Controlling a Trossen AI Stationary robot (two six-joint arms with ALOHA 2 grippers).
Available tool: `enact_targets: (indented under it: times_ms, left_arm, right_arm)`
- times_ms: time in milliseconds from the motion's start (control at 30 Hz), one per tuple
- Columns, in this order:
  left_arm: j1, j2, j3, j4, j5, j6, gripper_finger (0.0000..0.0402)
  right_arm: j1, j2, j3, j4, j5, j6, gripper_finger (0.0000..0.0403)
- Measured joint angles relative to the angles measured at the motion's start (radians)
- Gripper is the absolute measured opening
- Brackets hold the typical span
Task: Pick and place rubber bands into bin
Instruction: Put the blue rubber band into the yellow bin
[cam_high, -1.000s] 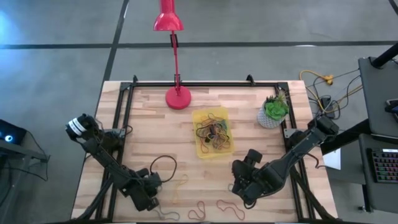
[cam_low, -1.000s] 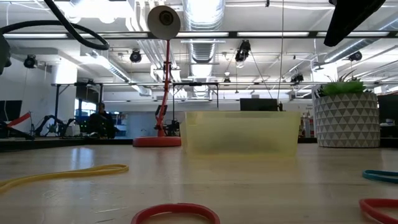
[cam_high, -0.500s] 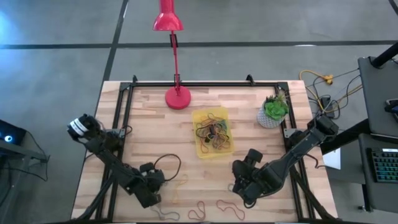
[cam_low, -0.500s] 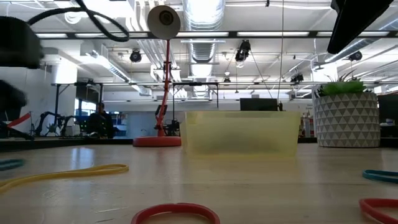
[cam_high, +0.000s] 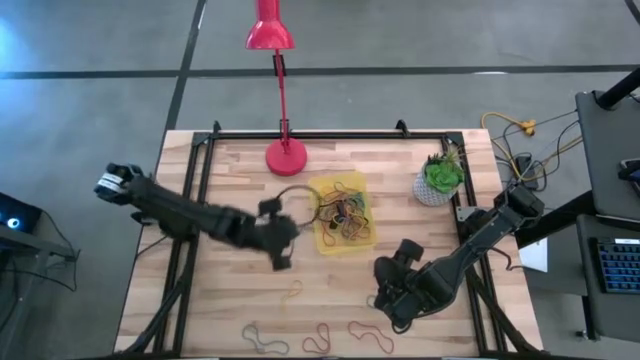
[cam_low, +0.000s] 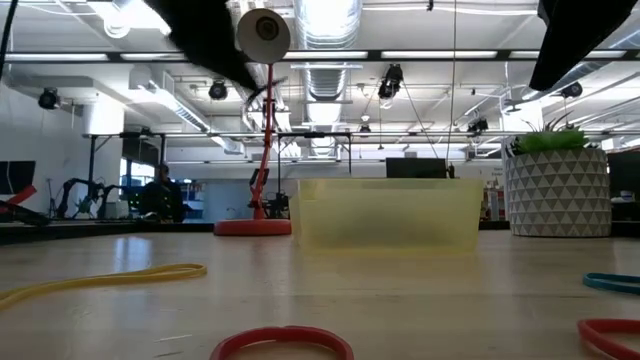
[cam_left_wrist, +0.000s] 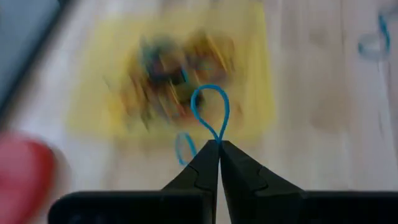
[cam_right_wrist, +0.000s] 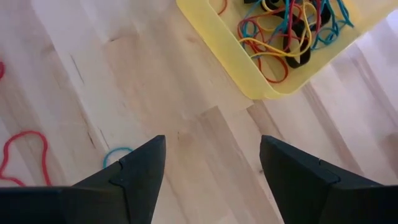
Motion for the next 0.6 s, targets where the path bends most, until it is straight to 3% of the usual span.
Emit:
enact_targets:
  times_ms: [200,367,600]
  left_arm:
    - [0.189,0.067,0.228,0.051,0.132,0.255,0.0000]
    - [0.309,0.204,0.319,0.143,0.355,0.275,0.0000]
    - [0.357,0.387,0.347,0.201,0.408,0.263,0.0020]
  right_arm:
    - [0.004,0.000,-0.011,-0.002,-0.002,0.092,0.0247]
    - [0.004,0.000,-0.016,-0.001,-0.002,0.119,0.0245]
    - [0.004,0.000,-0.017,0.004,-0.062,0.126,0.0244]
